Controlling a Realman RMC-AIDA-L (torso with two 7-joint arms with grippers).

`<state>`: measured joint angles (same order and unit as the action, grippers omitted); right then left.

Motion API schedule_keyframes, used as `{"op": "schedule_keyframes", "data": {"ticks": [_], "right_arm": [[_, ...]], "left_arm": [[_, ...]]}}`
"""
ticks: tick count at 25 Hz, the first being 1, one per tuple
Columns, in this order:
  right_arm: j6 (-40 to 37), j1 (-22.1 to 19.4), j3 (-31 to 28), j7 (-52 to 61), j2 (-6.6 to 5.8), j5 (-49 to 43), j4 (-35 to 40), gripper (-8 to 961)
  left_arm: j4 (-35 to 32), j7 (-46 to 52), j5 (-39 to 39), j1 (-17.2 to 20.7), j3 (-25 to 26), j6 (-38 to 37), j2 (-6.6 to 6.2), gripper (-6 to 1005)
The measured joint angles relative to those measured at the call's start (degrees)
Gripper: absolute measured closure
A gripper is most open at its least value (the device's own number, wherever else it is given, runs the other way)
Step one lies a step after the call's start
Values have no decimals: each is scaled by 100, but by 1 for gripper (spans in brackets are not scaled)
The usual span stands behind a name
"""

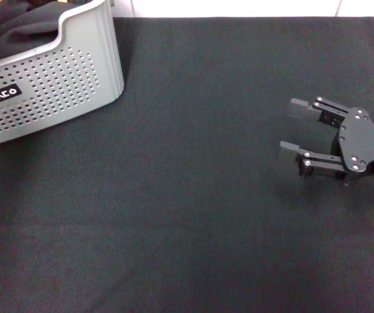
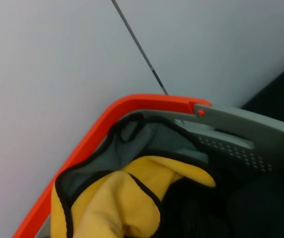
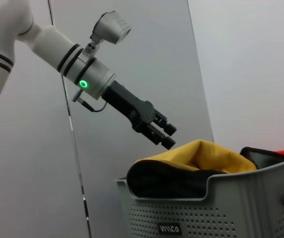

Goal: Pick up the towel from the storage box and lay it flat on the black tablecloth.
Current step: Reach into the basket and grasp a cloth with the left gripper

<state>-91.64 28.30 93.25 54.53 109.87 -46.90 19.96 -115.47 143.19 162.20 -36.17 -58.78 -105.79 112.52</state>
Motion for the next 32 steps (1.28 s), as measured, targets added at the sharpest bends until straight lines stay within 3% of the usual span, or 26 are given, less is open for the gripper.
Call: {"op": "schedule_keyframes", "data": {"ticks": [9,15,25,32], "right_arm": [[49,-1,-144,-4,-31,-17,-11,115],[50,-1,-172,-4,-42,0,-11,115],[50,-16,-286,-4,-46,-30,-9,114],[50,3,-290,-4,-46,-31,-59,115]], "left_arm": [[15,12,25,269,-423,-12,-30,325],[7,-23,40,427,-699,115,-138,327],[138,-210,52,697,-722,415,-319,343],[331,-252,56,742,-721,463,-339,371]]}}
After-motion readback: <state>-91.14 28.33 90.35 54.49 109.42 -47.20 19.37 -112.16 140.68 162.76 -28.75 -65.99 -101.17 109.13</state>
